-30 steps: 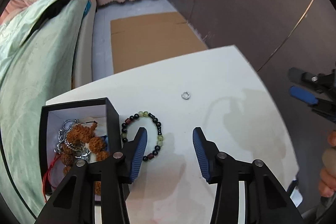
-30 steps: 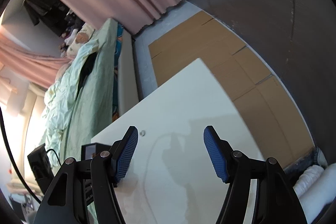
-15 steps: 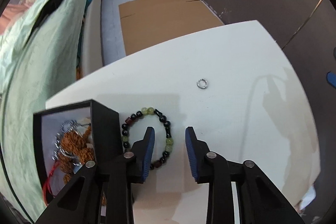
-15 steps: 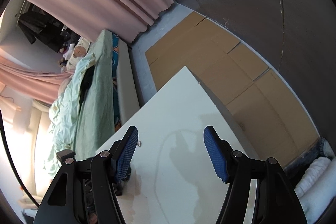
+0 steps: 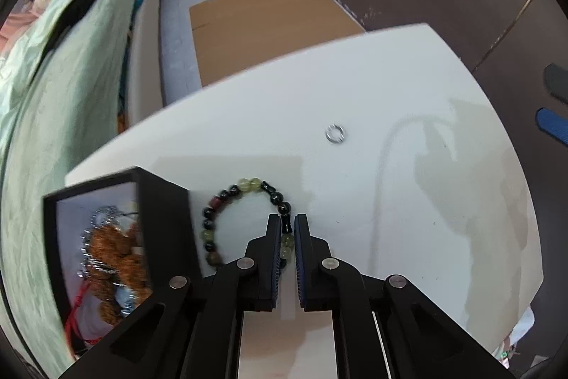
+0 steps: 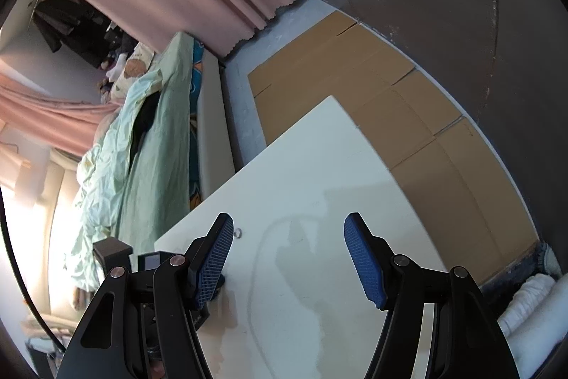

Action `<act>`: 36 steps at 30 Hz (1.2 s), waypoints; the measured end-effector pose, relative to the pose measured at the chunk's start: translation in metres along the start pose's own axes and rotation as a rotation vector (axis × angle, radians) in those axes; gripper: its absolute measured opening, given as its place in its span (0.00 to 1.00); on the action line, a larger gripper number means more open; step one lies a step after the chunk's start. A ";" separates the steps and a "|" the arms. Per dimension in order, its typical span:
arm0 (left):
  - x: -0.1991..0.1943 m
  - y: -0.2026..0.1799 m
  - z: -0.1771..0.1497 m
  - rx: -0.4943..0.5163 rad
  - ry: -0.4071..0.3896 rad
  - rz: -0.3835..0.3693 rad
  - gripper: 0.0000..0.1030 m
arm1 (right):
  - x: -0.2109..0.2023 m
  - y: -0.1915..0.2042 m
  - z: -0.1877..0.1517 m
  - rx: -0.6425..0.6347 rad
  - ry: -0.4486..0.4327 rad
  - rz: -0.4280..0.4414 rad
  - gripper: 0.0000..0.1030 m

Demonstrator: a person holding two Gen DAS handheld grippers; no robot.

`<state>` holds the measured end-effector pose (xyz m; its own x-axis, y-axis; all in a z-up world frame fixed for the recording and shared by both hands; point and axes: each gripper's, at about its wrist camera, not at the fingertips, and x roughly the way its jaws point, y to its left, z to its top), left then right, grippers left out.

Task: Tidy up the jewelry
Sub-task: 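Place the bead bracelet into the box with the left tool while the right tool grasps the silver ring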

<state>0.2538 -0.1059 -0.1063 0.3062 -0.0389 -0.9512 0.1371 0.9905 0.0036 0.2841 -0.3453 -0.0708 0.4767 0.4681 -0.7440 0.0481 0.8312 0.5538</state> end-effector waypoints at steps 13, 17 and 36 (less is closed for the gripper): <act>-0.079 0.035 -0.016 -0.104 -0.224 -0.115 0.07 | 0.034 0.037 -0.008 -0.137 0.059 -0.018 0.55; -0.092 0.045 -0.016 -0.119 -0.285 -0.149 0.07 | 0.049 0.048 -0.013 -0.182 0.087 -0.031 0.52; -0.109 0.122 -0.039 -0.259 -0.384 -0.249 0.07 | 0.123 0.093 -0.025 -0.357 0.198 -0.137 0.27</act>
<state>0.2007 0.0238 -0.0146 0.6241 -0.2750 -0.7313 0.0278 0.9432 -0.3310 0.3249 -0.2029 -0.1198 0.3082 0.3662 -0.8780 -0.2246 0.9249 0.3068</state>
